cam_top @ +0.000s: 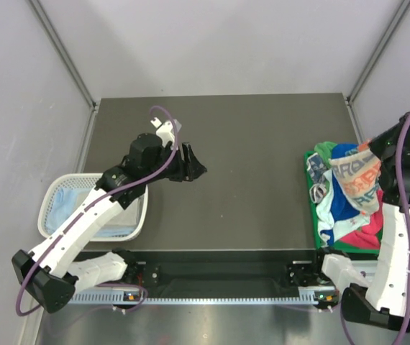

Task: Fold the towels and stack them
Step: Grab crumpled towel, then move the towel to the center of the board

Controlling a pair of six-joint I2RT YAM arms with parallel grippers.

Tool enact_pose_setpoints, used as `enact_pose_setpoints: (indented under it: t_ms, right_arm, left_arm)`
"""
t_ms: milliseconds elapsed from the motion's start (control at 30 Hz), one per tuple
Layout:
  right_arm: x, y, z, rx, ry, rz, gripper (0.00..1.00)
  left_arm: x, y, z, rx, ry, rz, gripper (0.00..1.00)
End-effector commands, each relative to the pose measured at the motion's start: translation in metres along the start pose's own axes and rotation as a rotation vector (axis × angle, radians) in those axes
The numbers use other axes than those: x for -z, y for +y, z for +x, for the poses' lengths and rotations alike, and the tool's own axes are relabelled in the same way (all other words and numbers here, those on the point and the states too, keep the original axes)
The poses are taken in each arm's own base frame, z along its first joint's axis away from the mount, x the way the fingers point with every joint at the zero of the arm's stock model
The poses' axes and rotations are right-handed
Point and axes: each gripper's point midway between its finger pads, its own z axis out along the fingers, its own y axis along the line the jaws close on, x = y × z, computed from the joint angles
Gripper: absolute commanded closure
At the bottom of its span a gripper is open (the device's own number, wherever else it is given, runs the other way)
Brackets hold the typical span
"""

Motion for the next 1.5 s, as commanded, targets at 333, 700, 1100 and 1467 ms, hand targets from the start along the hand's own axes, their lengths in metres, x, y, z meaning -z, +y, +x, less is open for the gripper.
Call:
enact_pose_setpoints:
  t_ms: [333,700,1100,1467]
  right_arm:
    - [-0.011,0.152,-0.048,0.015,0.020,-0.479,1.00]
    - [0.057,0.377,0.091,0.188,0.269,-0.934,1.00]
    - [0.065,0.176,0.385,0.365,0.778,-0.764,1.00]
    - [0.122,0.048,0.487,0.532,0.967,-0.653,1.00]
  left_arm:
    - [0.026,0.005,-0.076,0.007,-0.186,-0.051,0.39]
    - [0.081,0.061,-0.152,0.102,-0.411,-0.295,0.37]
    - [0.005,0.111,-0.081,0.244,-0.194,-0.268,0.40]
    - [-0.034,0.184,0.006,0.396,-0.055,-0.463,0.45]
